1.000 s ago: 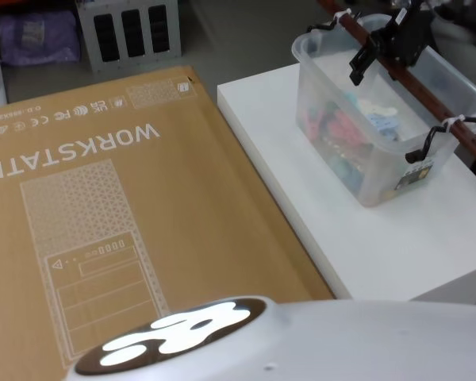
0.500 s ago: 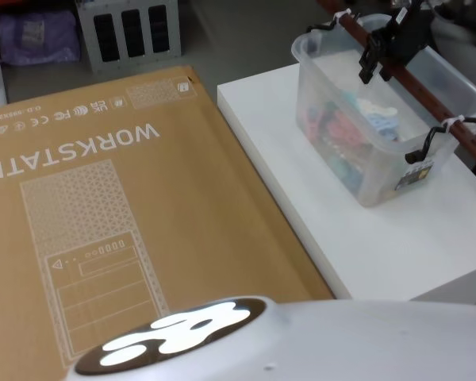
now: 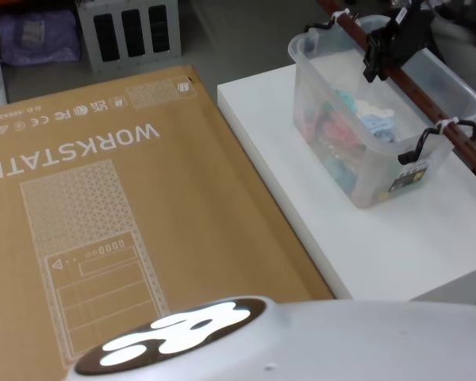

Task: Use one hand to grasp the basket and place it at the designated location.

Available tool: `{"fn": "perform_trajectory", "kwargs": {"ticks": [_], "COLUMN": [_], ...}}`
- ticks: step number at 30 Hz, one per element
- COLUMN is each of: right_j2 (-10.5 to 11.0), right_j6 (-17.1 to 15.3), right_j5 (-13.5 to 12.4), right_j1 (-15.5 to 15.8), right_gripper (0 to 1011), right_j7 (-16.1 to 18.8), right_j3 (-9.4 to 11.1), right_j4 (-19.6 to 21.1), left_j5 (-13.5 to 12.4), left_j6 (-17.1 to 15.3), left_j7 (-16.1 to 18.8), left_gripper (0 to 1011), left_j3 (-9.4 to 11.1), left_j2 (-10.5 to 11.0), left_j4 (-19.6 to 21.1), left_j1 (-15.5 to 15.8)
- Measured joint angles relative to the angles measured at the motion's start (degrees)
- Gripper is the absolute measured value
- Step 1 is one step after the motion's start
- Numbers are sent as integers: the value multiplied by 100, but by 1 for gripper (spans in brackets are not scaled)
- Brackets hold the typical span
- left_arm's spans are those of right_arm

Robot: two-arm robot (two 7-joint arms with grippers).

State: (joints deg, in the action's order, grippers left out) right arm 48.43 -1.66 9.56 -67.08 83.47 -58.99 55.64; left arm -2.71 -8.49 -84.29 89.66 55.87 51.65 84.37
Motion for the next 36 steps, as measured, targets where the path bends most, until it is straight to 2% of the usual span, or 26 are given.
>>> {"fn": "perform_trajectory", "kwargs": {"ticks": [15, 29, 36], "right_j2": [10, 73, 45], "right_j6": [-75, -282, -317], "right_j5": [91, 344, 404], "right_j1": [-59, -373, -539], "right_gripper": [232, 232, 232], "right_j7": [-4, 88, 171], "right_j3": [-76, -131, -152], "right_j4": [79, 491, 564], "left_j5": [0, 0, 0], "left_j6": [0, 0, 0], "left_j7": [0, 0, 0], "left_gripper": [0, 0, 0], "left_j3": [0, 0, 0], "left_j2": [0, 0, 0], "left_j4": [0, 1, 0], "left_j1": [0, 0, 0]}}
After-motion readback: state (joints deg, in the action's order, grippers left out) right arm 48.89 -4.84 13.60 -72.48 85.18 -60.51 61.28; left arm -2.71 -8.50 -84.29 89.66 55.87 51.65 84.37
